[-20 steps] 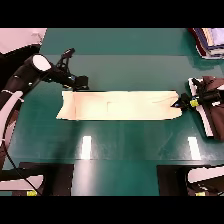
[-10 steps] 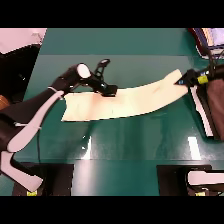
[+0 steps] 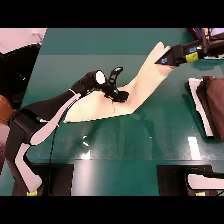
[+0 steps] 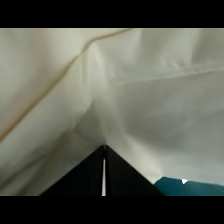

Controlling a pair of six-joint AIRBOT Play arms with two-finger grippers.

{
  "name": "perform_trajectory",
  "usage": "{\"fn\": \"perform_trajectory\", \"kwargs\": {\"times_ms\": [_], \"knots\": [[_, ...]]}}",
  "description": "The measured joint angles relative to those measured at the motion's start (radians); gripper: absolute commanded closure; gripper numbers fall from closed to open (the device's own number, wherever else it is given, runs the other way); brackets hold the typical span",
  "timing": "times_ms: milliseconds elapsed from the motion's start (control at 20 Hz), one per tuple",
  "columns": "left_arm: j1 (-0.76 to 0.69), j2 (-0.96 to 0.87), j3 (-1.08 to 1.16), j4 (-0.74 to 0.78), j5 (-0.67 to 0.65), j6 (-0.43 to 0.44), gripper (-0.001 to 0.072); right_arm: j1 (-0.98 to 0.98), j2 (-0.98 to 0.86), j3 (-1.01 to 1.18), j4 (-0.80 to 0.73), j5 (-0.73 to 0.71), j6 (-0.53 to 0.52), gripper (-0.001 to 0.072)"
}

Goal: Fold the shirts.

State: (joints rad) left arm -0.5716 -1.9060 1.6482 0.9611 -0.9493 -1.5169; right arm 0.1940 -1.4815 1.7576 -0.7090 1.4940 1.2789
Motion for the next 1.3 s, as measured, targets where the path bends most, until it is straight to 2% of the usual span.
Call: {"fn": "perform_trajectory", "kwargs": {"times_ms": [350, 550, 750, 800, 850, 900, 950, 1050, 1300], "knots": [[0.058, 0.034, 0.014, 0.044, -0.043, -0.004, 0.0684, 0.132, 0.001, 0.017, 0.008, -0.066, 0.002, 0.0697], [0.206, 0.182, 0.02, 0.14, -0.122, 0.0, 0.0683, 0.249, -0.021, 0.018, 0.031, -0.15, -0.011, 0.0696], [0.393, 0.369, 0.021, 0.245, -0.176, 0.019, 0.0683, 0.421, -0.124, 0.039, 0.105, -0.288, -0.058, 0.0685], [0.439, 0.414, 0.021, 0.264, -0.183, 0.023, 0.0683, 0.468, -0.165, 0.063, 0.117, -0.32, -0.072, 0.0496], [0.479, 0.452, 0.022, 0.275, -0.19, 0.026, 0.0683, 0.513, -0.212, 0.093, 0.123, -0.354, -0.085, 0.0224], [0.518, 0.488, 0.022, 0.288, -0.195, 0.027, 0.0683, 0.558, -0.264, 0.132, 0.12, -0.382, -0.095, 0.0069], [0.552, 0.515, 0.022, 0.296, -0.203, 0.029, 0.0683, 0.593, -0.314, 0.17, 0.111, -0.398, -0.104, 0.0088], [0.607, 0.558, 0.022, 0.308, -0.222, 0.031, 0.0683, 0.64, -0.396, 0.236, 0.096, -0.395, -0.112, 0.022], [0.655, 0.595, 0.022, 0.317, -0.274, 0.042, 0.0683, 0.579, -0.389, 0.157, 0.0, -0.307, -0.1, 0.0232]]}}
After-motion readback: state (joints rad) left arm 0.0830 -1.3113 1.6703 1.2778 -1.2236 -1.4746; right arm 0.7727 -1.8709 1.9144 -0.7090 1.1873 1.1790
